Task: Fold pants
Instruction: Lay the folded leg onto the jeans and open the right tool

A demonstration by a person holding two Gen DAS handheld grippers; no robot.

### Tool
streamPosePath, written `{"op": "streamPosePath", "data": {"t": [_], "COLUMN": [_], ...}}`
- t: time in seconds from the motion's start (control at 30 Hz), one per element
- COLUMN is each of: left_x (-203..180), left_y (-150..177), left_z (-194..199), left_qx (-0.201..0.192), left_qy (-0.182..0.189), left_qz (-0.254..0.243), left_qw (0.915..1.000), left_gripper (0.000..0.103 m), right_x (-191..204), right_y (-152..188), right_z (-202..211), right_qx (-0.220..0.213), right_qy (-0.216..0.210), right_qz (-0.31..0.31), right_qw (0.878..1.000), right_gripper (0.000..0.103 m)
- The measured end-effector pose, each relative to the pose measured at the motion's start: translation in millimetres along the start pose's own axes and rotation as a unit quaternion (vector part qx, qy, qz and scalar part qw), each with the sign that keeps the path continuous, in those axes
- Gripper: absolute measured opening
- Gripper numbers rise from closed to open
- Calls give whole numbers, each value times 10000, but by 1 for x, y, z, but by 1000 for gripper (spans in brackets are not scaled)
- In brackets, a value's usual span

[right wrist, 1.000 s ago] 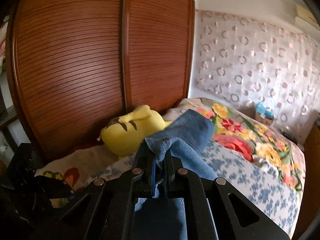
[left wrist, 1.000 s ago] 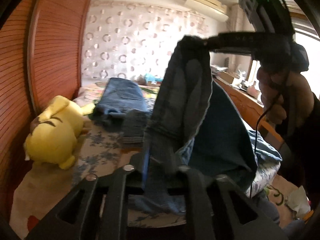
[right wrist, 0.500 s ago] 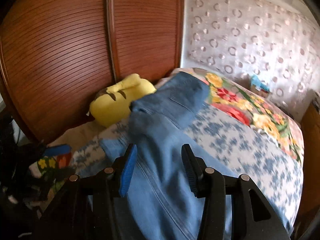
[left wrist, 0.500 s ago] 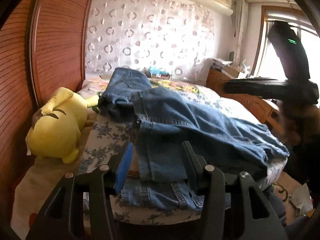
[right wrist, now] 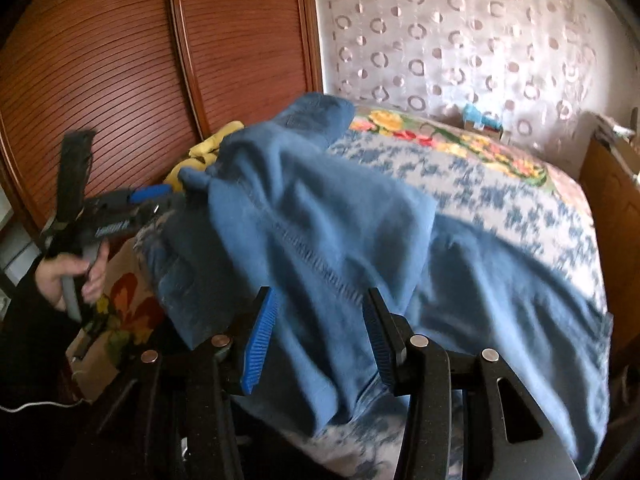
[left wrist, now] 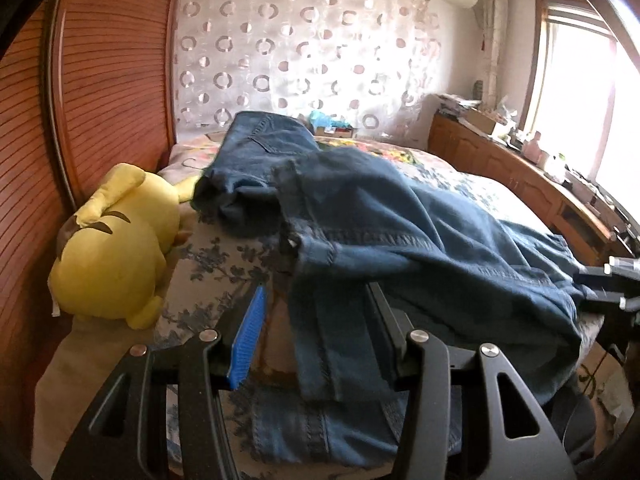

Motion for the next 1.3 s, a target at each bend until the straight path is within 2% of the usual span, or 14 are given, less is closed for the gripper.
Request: {"op": "streamPosePath", "data": {"t": [0.17, 0.27, 0.43, 0.5, 0.57, 0.6, 0.63, 0.67, 0.77, 0.93, 1.03, 1.2, 1.27, 1.3], "left_x": [4, 4, 0, -1, -2, -4, -5, -7, -14, -19, -22, -19, -15, -12], "left_y": [-13, -20, -22, -20, -19, -18, -18, -18, -20, -34, -35, -13, -5, -2], "left_z": [15, 11, -15, -23, -26, -25, -24, -22, -10, 42, 75, 105, 106, 104], "left_qx": [-204, -173, 138, 224, 241, 225, 228, 227, 112, -400, -550, -427, -341, -280], "left_qy": [181, 82, -19, -19, -17, 29, 83, 127, 154, 222, 305, 276, 188, 132], "left_qz": [222, 214, 168, 158, 149, 135, 123, 99, -82, -97, -145, -179, -162, -134], "left_qw": [9994, 9996, 9998, 9996, 9996, 9997, 9996, 9996, 9998, 9989, 9979, 9985, 9991, 9994], "left_gripper": [55, 56, 57, 57, 57, 48, 33, 24, 9, 8, 8, 9, 13, 20], "right_x": [18, 23, 16, 12, 9, 7, 4, 3, -4, -13, -16, -12, -11, -10], "right_y": [3, 6, 15, 16, 15, 14, 13, 14, 13, 16, 19, 38, 46, 48], "right_z": [-7, -18, -27, -27, -24, -22, -18, -18, -6, 9, 24, 44, 49, 52], "right_qx": [-31, 7, 82, 49, -18, -88, -142, -196, -370, -572, -663, -596, -566, -593], "right_qy": [-162, -62, -19, -34, -95, -67, -96, -146, -207, -188, -276, -637, -709, -735], "right_qz": [56, 213, 234, 206, 208, 187, 142, 102, 44, -66, -132, -164, -163, -156], "right_qw": [9998, 9998, 9997, 9998, 9997, 9998, 9998, 9996, 9991, 9982, 9973, 9961, 9957, 9954], "right_gripper": [48, 46, 27, 10, 4, 4, 3, 2, 2, 2, 1, 2, 2, 2]}}
Point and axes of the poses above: each gripper's, at about its wrist camera, not at the fingertips, and z roughly against the way its jaws point, x to its left, y to its underside, the point moved 5 cm from there along -z, roughly the way its jaws point, and after that the axes turned 6 degrees about z, right-handed, at the moved point
